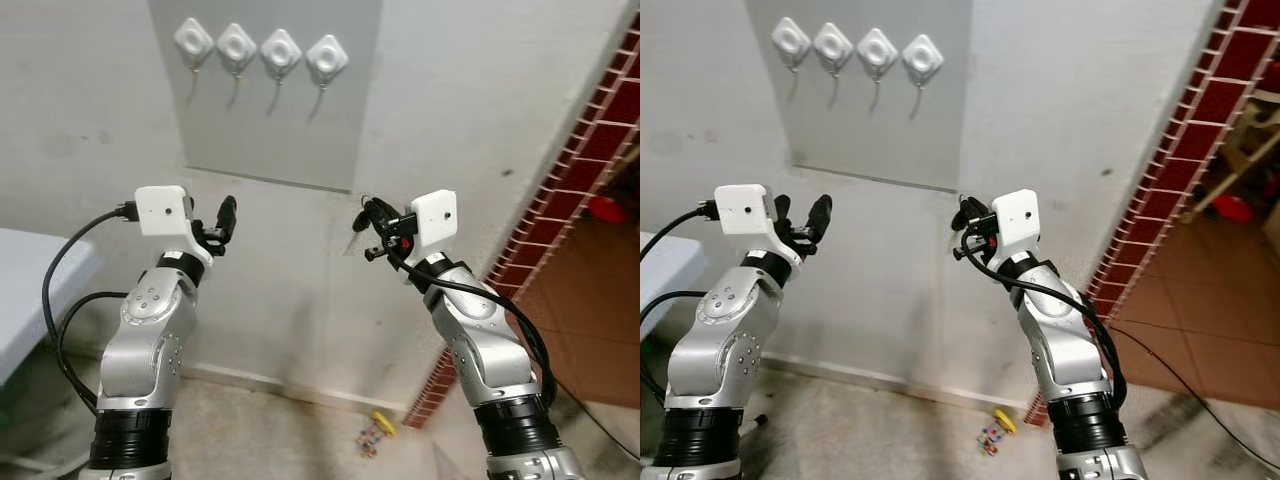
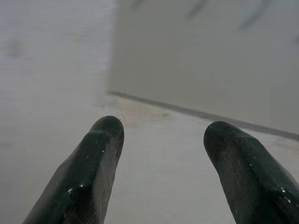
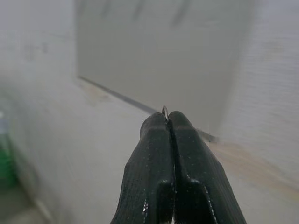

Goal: Hang keys on a hook

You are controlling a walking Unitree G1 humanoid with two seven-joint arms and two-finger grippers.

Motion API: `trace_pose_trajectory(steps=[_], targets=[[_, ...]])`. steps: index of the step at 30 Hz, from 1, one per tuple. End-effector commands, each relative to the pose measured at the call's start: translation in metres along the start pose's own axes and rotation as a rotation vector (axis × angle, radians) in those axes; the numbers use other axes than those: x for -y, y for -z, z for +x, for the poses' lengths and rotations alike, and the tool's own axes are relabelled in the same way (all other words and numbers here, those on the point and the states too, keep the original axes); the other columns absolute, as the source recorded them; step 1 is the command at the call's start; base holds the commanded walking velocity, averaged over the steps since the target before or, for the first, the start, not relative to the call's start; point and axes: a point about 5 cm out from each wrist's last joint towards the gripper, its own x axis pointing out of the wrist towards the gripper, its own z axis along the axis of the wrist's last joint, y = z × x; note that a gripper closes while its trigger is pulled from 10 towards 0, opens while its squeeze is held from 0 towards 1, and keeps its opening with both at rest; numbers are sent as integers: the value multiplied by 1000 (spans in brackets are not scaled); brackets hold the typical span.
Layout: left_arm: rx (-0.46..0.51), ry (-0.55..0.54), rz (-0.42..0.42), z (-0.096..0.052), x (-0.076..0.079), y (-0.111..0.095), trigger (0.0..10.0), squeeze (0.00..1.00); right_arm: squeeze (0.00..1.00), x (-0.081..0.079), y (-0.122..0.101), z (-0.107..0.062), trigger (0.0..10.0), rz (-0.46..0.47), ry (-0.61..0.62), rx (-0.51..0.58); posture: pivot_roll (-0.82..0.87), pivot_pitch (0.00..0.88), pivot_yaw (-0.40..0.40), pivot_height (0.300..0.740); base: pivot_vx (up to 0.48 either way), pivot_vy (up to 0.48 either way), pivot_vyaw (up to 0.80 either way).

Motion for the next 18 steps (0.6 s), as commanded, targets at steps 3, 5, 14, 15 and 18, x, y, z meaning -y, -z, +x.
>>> trace_pose_trajectory(steps=[3, 5, 14, 15, 18], targets=[[16, 20, 32, 0, 3, -4, 10000, 0, 0, 0, -9, 1, 10000, -4, -11, 29, -83, 0, -52, 732, 0, 0, 0], [25, 46, 48, 1, 5, -5, 10000, 0, 0, 1, -11, 2, 10000, -5, -19, 38, -83, 0, -52, 732, 0, 0, 0], [91, 180, 135, 16, 15, -26, 10000, 0, 0, 4, -31, 26, 10000, -7, -61, 81, -88, 0, -59, 732, 0, 0, 0], [91, 180, 135, 16, 15, -26, 10000, 0, 0, 4, -31, 26, 10000, -7, -61, 81, -88, 0, -59, 732, 0, 0, 0], [96, 187, 133, 17, 16, -28, 10000, 0, 0, 4, -33, 28, 10000, -7, -63, 83, -88, 0, -59, 732, 0, 0, 0]])
